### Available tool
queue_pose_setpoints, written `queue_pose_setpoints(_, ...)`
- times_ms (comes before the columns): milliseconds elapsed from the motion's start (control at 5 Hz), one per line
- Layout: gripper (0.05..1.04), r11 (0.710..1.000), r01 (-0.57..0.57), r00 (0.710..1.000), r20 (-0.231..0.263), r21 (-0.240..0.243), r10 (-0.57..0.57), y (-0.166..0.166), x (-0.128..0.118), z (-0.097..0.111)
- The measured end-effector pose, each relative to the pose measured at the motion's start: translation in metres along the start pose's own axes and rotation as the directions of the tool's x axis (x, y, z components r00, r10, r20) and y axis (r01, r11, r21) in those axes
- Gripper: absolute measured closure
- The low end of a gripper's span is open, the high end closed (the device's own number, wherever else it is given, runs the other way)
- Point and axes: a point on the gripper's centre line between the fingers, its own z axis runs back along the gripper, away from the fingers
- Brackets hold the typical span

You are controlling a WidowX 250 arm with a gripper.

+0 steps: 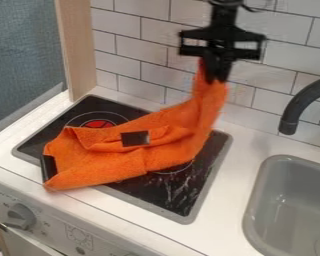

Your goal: Fold the cloth from right to left

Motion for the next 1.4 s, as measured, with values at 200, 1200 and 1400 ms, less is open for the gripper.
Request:
queue_pose_setpoints(200, 1.020, 1.000, -0.030, 1.000, -0.001, 0.006, 0.030, 0.030, -0.006, 0.009)
queue_pose_setpoints(1200, 1.020, 0.997, 0.035, 0.992, -0.123, 0.069, -0.026, 0.094, -0.043, -0.055)
queue_pose_setpoints(1400, 0.992, 0.996, 0.056, 0.984, -0.173, 0.067, -0.043, 0.095, -0.049, -0.072)
